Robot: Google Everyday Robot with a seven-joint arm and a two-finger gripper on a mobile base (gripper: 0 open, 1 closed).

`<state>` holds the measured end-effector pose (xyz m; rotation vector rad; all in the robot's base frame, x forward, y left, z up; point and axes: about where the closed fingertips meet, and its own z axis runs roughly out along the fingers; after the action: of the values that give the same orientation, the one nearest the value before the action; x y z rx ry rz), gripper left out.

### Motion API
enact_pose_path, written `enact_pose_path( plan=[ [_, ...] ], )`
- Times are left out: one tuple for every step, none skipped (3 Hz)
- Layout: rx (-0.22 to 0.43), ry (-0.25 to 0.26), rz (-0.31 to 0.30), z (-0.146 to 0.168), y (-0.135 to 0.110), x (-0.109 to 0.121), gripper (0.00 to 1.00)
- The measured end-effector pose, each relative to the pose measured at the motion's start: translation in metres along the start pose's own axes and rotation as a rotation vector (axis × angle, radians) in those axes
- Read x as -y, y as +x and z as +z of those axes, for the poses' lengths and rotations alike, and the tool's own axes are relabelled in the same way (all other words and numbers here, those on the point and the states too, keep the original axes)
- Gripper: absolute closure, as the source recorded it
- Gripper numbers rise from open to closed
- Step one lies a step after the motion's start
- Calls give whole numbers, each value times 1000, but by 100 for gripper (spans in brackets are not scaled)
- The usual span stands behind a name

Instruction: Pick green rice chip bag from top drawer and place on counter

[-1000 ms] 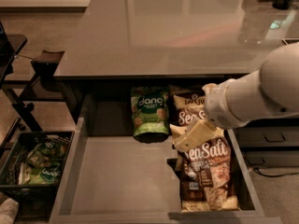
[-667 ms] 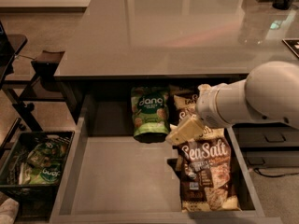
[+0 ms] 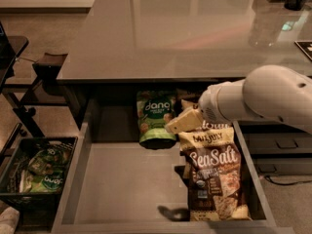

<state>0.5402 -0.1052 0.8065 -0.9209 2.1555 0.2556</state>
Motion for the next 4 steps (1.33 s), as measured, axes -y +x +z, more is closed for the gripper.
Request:
enact_pose_path(
  plan=[
    [-1, -3, 47, 1, -2, -2, 0],
    [0, -2, 45, 1, -3, -3, 0],
    [19, 32, 47, 17, -5, -12, 0],
    [39, 73, 30, 58, -1, -23, 0]
  ],
)
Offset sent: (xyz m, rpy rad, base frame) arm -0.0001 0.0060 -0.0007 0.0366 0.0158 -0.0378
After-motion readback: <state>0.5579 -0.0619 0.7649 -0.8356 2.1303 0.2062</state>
